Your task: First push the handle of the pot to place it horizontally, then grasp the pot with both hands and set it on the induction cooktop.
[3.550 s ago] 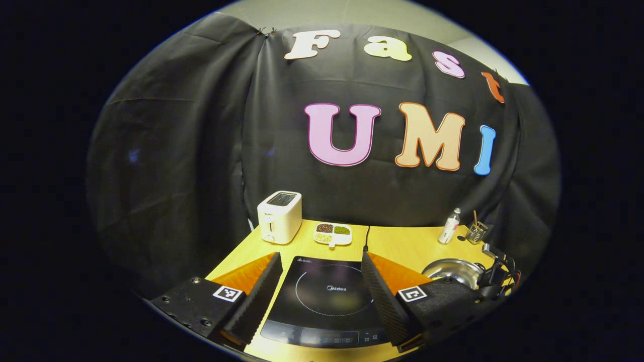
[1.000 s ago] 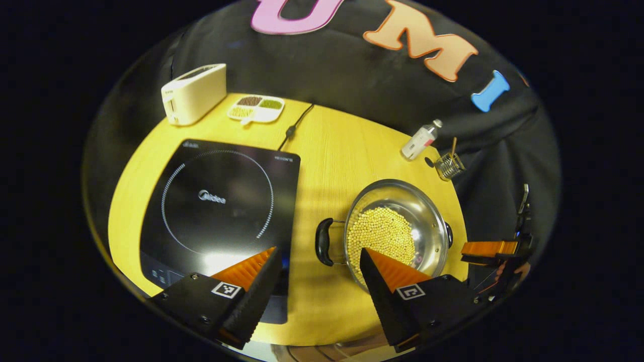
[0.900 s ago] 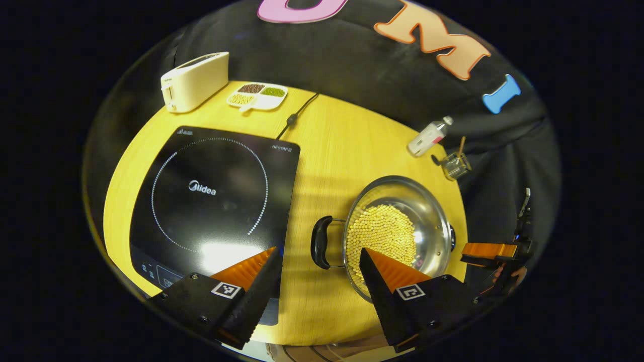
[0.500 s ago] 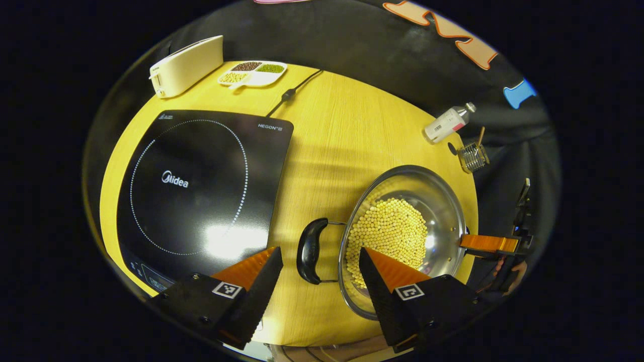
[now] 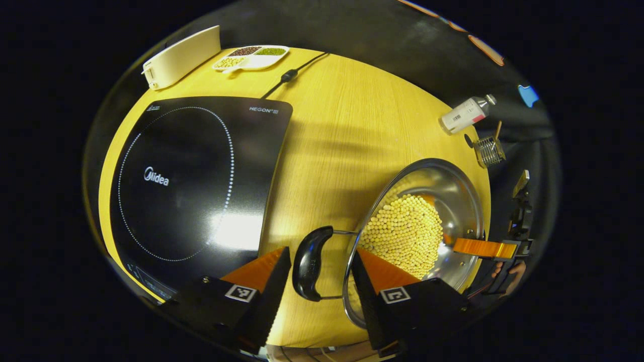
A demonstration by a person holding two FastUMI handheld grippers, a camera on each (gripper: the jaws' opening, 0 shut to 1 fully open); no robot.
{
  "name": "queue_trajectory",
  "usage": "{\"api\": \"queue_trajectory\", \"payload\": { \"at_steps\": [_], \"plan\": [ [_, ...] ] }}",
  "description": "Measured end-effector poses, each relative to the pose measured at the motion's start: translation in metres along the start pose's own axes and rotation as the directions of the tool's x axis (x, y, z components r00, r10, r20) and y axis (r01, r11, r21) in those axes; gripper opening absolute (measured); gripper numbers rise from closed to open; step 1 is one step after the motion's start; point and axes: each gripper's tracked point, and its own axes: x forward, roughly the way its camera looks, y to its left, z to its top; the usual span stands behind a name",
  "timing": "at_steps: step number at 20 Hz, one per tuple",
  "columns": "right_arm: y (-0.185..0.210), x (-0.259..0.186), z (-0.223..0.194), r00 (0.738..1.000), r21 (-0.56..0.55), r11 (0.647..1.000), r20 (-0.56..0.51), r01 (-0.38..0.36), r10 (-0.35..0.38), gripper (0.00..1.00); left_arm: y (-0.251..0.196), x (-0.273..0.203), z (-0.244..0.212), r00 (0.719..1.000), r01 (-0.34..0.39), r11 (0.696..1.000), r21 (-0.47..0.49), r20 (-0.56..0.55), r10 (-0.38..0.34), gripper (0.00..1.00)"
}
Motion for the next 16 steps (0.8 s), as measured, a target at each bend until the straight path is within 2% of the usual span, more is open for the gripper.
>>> {"api": "queue_trajectory", "payload": {
  "at_steps": [1, 2, 4, 5, 7, 8, 9, 10, 13, 14, 15, 16],
  "plan": [
    [-0.008, 0.001, -0.001, 1.0, -0.018, 1.0, -0.013, 0.024, -0.024, 0.67, 0.002, 0.003, -0.001, 1.0, -0.014, 1.0, 0.008, -0.012, 0.014, 0.7],
    [-0.008, 0.001, -0.001, 1.0, -0.004, 1.0, -0.013, 0.016, -0.016, 0.64, 0.002, 0.002, 0.001, 1.0, -0.018, 1.0, 0.02, -0.009, 0.018, 0.65],
    [-0.008, 0.0, 0.002, 1.0, -0.015, 1.0, 0.008, 0.024, -0.024, 0.56, 0.001, 0.003, 0.0, 1.0, -0.024, 1.0, 0.018, -0.006, 0.024, 0.65],
    [-0.01, -0.001, 0.004, 0.999, -0.029, 0.999, 0.024, 0.041, -0.041, 0.52, 0.0, 0.003, -0.001, 1.0, -0.027, 0.999, 0.018, -0.002, 0.027, 0.62],
    [-0.009, -0.005, 0.0, 0.999, -0.051, 0.997, 0.026, 0.049, -0.048, 0.52, 0.002, 0.002, -0.002, 0.999, -0.035, 0.999, 0.025, 0.0, 0.035, 0.61],
    [-0.007, -0.008, -0.002, 0.998, -0.059, 0.997, 0.025, 0.051, -0.05, 0.58, 0.002, 0.0, -0.005, 0.999, -0.038, 0.999, 0.033, 0.0, 0.038, 0.61],
    [-0.007, -0.012, -0.004, 0.998, -0.063, 0.996, 0.026, 0.056, -0.055, 0.52, 0.001, -0.005, -0.009, 0.999, -0.038, 0.998, 0.041, -0.002, 0.038, 0.61],
    [-0.007, -0.021, -0.01, 0.998, -0.066, 0.996, 0.029, 0.06, -0.058, 0.57, -0.001, -0.009, -0.013, 0.999, -0.033, 0.998, 0.045, -0.004, 0.033, 0.6],
    [-0.005, -0.042, -0.021, 0.997, -0.059, 0.996, 0.044, 0.064, -0.062, 0.57, -0.005, -0.021, -0.023, 1.0, -0.003, 0.999, 0.037, -0.001, 0.003, 0.6],
    [-0.004, -0.046, -0.025, 0.997, -0.054, 0.996, 0.044, 0.069, -0.066, 0.51, -0.005, -0.026, -0.026, 1.0, 0.005, 0.999, 0.034, -0.002, -0.004, 0.6],
    [-0.002, -0.051, -0.031, 0.997, -0.052, 0.996, 0.042, 0.073, -0.071, 0.57, -0.005, -0.031, -0.031, 1.0, 0.009, 0.999, 0.034, -0.006, -0.009, 0.6],
    [0.0, -0.055, -0.037, 0.996, -0.055, 0.995, 0.043, 0.079, -0.076, 0.51, -0.004, -0.036, -0.034, 1.0, 0.01, 0.999, 0.033, -0.009, -0.01, 0.6]
  ]
}}
